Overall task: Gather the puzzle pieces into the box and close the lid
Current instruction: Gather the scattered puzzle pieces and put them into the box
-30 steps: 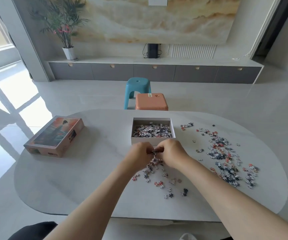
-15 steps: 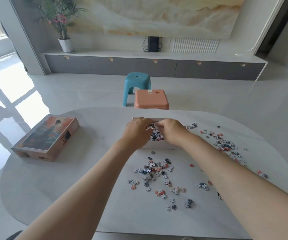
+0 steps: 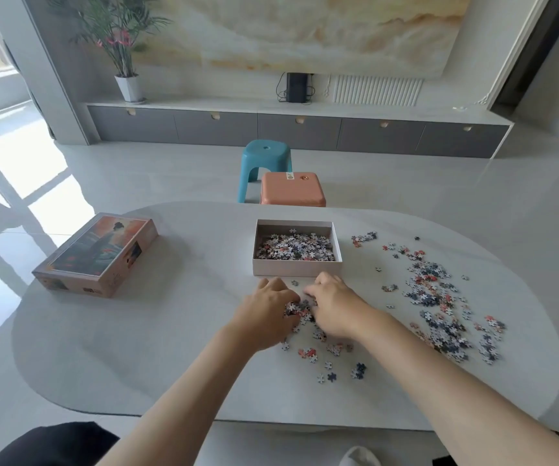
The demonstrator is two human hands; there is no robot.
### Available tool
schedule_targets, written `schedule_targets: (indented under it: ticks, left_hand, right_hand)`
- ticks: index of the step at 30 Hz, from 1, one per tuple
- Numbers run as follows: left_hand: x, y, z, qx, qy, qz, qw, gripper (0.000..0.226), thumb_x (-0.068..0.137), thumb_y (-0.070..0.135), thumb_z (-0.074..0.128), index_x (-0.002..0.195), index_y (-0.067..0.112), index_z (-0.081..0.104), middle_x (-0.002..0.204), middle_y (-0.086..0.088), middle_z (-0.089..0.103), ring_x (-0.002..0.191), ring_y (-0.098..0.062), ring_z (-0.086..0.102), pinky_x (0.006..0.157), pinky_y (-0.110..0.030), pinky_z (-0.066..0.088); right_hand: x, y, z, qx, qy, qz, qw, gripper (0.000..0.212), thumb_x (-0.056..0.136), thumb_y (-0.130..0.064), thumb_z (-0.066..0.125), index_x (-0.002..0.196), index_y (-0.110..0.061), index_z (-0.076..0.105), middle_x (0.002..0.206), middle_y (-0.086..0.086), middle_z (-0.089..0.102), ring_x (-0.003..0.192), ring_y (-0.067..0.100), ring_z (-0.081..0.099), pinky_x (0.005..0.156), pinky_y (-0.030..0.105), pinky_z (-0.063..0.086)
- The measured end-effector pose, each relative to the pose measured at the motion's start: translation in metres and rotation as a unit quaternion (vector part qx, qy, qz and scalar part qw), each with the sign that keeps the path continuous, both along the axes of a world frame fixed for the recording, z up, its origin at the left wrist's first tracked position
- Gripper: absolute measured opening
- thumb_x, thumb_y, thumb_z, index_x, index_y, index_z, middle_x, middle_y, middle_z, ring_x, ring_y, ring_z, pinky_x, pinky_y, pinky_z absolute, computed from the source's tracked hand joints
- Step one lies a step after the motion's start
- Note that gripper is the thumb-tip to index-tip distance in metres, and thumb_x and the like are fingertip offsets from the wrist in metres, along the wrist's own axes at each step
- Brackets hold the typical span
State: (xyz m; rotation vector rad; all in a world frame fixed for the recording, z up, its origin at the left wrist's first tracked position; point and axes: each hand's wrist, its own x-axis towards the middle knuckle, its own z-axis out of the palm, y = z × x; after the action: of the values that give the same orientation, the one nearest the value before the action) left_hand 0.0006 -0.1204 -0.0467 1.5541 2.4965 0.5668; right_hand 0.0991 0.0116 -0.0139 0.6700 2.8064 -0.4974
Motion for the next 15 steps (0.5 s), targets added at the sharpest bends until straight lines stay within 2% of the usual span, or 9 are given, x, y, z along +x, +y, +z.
schedule_targets:
  ticks: [3,6,8,10,11,13,15]
  left_hand:
    - [0.003,-0.007,0.005,0.024,-0.028,0.003,0.999,0.04,0.088,0.041,0.06,0.125,0.025,0.058,0.115,0.002,0.054,0.112,-0.018,0.045,0.093,-0.04,0.046]
    - [0.002,-0.02,0.014,-0.032,0.008,0.039,0.999,0.063,0.082,0.056,0.059,0.136,0.028,0.045,0.127,0.002,0.046,0.122,-0.019,0.039,0.096,-0.042,0.045]
    - [0.001,-0.03,0.017,-0.119,0.016,0.067,0.99,0.083,0.071,0.066,0.063,0.141,0.032,0.034,0.131,0.0,0.036,0.123,-0.021,0.032,0.095,-0.044,0.046]
    - [0.005,-0.036,0.019,-0.172,-0.012,0.068,0.983,0.091,0.065,0.068,0.068,0.142,0.035,0.031,0.13,-0.002,0.032,0.123,-0.022,0.029,0.096,-0.043,0.046]
    - [0.007,-0.037,0.018,-0.178,-0.02,0.064,0.982,0.089,0.067,0.066,0.069,0.141,0.034,0.032,0.13,-0.002,0.032,0.122,-0.022,0.03,0.097,-0.042,0.046]
    - [0.01,-0.034,0.017,-0.166,-0.028,0.057,0.984,0.081,0.074,0.057,0.07,0.141,0.03,0.035,0.13,-0.004,0.033,0.121,-0.023,0.032,0.098,-0.042,0.044]
    - [0.009,-0.027,0.018,-0.149,-0.045,0.055,0.986,0.071,0.079,0.046,0.071,0.14,0.024,0.04,0.129,-0.006,0.037,0.12,-0.024,0.037,0.1,-0.042,0.043]
  right_hand:
    - [0.012,-0.002,0.004,-0.04,0.041,-0.011,0.998,0.043,0.099,-0.014,0.044,0.14,-0.024,0.05,0.135,0.003,0.046,0.127,0.025,0.044,0.108,0.039,0.038]
    - [0.028,0.002,0.017,-0.037,0.013,-0.015,0.999,0.056,0.094,-0.024,0.051,0.148,-0.026,0.037,0.146,0.004,0.037,0.129,0.024,0.045,0.108,0.038,0.039]
    - [0.04,0.005,0.023,-0.025,-0.081,-0.041,0.996,0.084,0.081,-0.034,0.069,0.151,-0.031,0.024,0.147,0.006,0.031,0.111,0.025,0.058,0.092,0.038,0.054]
    - [0.049,0.001,0.026,-0.047,-0.167,-0.07,0.982,0.11,0.067,-0.031,0.086,0.149,-0.038,0.013,0.144,0.012,0.03,0.089,0.026,0.066,0.072,0.04,0.062]
    - [0.051,-0.003,0.026,-0.066,-0.185,-0.073,0.978,0.116,0.064,-0.025,0.09,0.147,-0.04,0.011,0.143,0.015,0.029,0.08,0.027,0.069,0.067,0.042,0.062]
    - [0.051,-0.009,0.026,-0.088,-0.184,-0.076,0.976,0.115,0.063,-0.015,0.091,0.145,-0.039,0.015,0.14,0.017,0.031,0.068,0.025,0.071,0.066,0.043,0.062]
    - [0.046,-0.01,0.025,-0.061,-0.163,-0.074,0.982,0.102,0.066,-0.009,0.085,0.145,-0.029,0.024,0.126,0.012,0.047,0.075,0.022,0.07,0.071,0.039,0.061]
